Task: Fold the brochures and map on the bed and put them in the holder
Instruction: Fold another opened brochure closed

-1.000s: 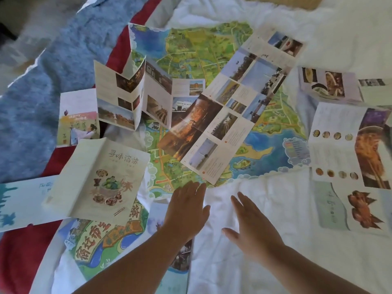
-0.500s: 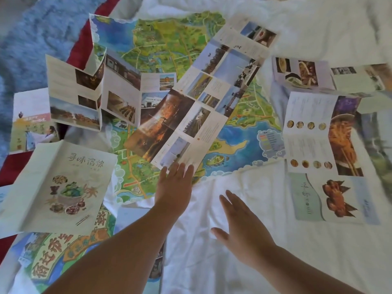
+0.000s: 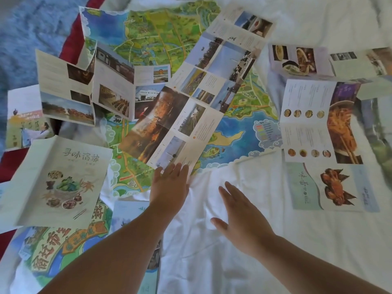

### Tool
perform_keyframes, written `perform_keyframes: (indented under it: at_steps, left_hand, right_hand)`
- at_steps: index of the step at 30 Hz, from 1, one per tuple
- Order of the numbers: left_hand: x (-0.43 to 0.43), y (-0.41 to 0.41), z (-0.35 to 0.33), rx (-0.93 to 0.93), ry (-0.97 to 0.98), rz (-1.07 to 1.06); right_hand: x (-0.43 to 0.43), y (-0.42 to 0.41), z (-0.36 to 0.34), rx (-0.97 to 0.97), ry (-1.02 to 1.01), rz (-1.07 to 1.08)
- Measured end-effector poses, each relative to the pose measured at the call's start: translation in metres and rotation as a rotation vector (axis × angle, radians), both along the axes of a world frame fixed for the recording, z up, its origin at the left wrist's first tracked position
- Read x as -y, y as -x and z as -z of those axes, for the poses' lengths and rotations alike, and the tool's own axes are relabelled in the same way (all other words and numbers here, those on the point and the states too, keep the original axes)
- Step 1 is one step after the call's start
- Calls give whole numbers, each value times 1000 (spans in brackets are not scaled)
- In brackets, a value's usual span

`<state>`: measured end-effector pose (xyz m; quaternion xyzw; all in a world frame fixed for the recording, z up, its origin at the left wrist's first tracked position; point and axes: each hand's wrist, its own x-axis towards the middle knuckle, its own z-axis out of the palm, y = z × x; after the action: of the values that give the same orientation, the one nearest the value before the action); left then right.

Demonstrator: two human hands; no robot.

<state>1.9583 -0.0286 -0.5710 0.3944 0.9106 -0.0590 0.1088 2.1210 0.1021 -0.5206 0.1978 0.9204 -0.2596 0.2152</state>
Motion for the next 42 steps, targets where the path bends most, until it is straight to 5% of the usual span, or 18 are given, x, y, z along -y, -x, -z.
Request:
perform_keyframes:
  at_steps: [25,34,42]
  left_hand:
    - [-5,-11,-1,-35,55,-8]
    - [14,-42,-22,26,-342,137]
    - [87,-75,-14,41,-412,443]
  right_hand:
    - [-8,5,-6,-20,-9,-8]
    - [-7,-4,-8,-42,-17,3]
    - [-11,-18,-12,-147,-88,51]
